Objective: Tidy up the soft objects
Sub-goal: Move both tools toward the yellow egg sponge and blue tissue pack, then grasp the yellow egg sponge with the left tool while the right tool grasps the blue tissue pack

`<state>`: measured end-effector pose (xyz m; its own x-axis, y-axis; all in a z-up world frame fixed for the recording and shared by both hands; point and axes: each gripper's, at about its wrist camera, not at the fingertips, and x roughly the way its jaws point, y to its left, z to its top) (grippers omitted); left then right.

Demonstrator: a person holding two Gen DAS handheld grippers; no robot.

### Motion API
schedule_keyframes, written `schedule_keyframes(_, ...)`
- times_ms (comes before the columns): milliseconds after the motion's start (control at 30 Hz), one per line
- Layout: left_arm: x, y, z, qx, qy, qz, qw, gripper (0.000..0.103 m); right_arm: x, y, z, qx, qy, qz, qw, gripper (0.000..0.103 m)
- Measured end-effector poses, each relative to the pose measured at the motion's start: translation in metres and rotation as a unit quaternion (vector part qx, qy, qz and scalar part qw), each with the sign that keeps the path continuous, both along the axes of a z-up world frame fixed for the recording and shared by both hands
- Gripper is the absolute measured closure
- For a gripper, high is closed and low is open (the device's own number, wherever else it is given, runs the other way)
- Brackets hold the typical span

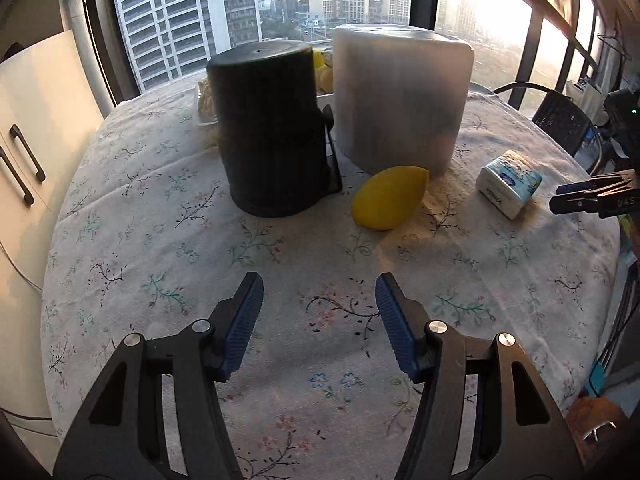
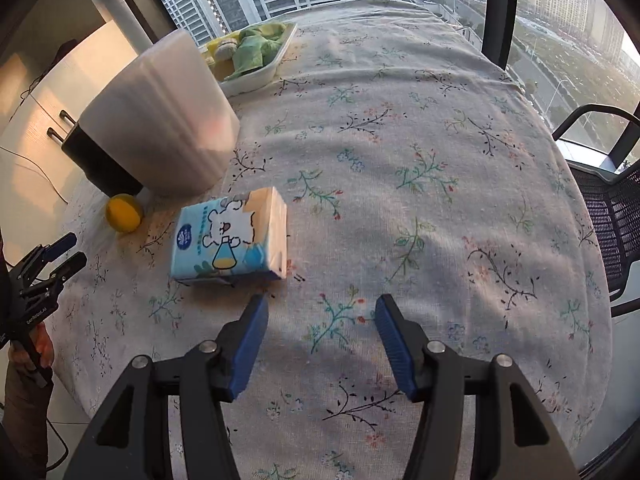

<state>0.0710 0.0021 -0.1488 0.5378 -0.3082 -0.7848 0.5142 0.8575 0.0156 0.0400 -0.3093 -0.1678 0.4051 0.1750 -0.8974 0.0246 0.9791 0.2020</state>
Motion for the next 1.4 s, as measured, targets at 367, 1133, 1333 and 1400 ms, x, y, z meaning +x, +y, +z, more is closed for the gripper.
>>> schedule_keyframes(367, 0.008, -0.053, 0.006, -0.013, -0.008, -0.008, 0.9999, 0.043, 0.0, 0.042, 0.001, -0.012, -0.003, 0.018, 1.0, 0.034)
schedule_keyframes(1133, 0.026, -0.059, 0.0, -0.071, -0.004, 0.025, 0.9972, 0.058, 0.049, 0.071, -0.004, -0.046, -0.021, -0.018, 0.999, 0.024)
schedule_keyframes(1333, 0.016, -0.047, 0.009, -0.091, -0.005, 0.031, 0.9954, 0.058, 0.058, 0.071, -0.005, -0.019, -0.038, -0.032, 0.999, 0.018)
schedule_keyframes(1400, 0.013, -0.038, 0.012, -0.095, -0.004, 0.033, 0.9949, 0.058, 0.063, 0.072, -0.005, -0.02, -0.037, -0.04, 0.998, 0.016)
